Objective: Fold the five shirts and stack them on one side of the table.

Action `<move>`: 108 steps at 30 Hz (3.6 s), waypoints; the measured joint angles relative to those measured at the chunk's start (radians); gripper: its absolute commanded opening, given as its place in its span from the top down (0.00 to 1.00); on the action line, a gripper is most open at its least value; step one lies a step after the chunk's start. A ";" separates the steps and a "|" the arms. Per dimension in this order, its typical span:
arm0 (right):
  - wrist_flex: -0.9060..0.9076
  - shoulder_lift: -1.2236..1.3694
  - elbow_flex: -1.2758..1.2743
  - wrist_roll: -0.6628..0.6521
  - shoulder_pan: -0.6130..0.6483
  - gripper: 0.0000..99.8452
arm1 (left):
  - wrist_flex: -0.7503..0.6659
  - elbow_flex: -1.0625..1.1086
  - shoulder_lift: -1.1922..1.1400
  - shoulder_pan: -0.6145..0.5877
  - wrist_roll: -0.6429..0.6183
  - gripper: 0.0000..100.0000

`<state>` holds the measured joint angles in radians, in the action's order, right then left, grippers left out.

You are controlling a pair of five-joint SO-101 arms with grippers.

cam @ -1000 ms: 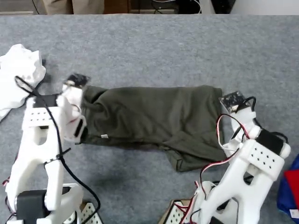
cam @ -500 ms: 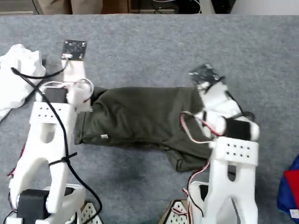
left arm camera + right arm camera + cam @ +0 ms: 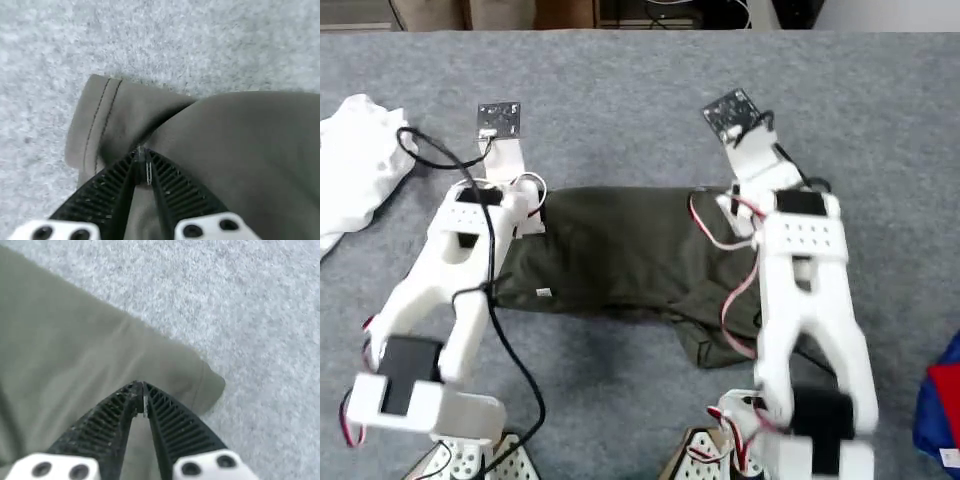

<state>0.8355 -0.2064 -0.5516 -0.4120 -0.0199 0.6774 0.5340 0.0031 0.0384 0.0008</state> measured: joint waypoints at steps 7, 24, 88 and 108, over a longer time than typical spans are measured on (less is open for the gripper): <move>-0.011 0.358 0.186 0.000 -0.021 0.99 | 0.000 -0.112 -0.170 0.000 0.000 0.98; 0.480 0.993 1.017 0.003 -0.172 0.99 | 0.169 -0.330 -0.305 -0.146 -0.002 0.98; 0.431 0.129 -0.035 -0.488 0.112 0.86 | 0.753 -0.511 -0.032 0.017 0.115 0.98; 0.422 0.109 -0.120 -0.488 0.120 0.98 | 0.750 -0.508 -0.032 0.017 0.115 0.98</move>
<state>1.2574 -0.0974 -0.6713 -0.8999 0.0997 1.4277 0.0261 -0.0292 0.0552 0.1158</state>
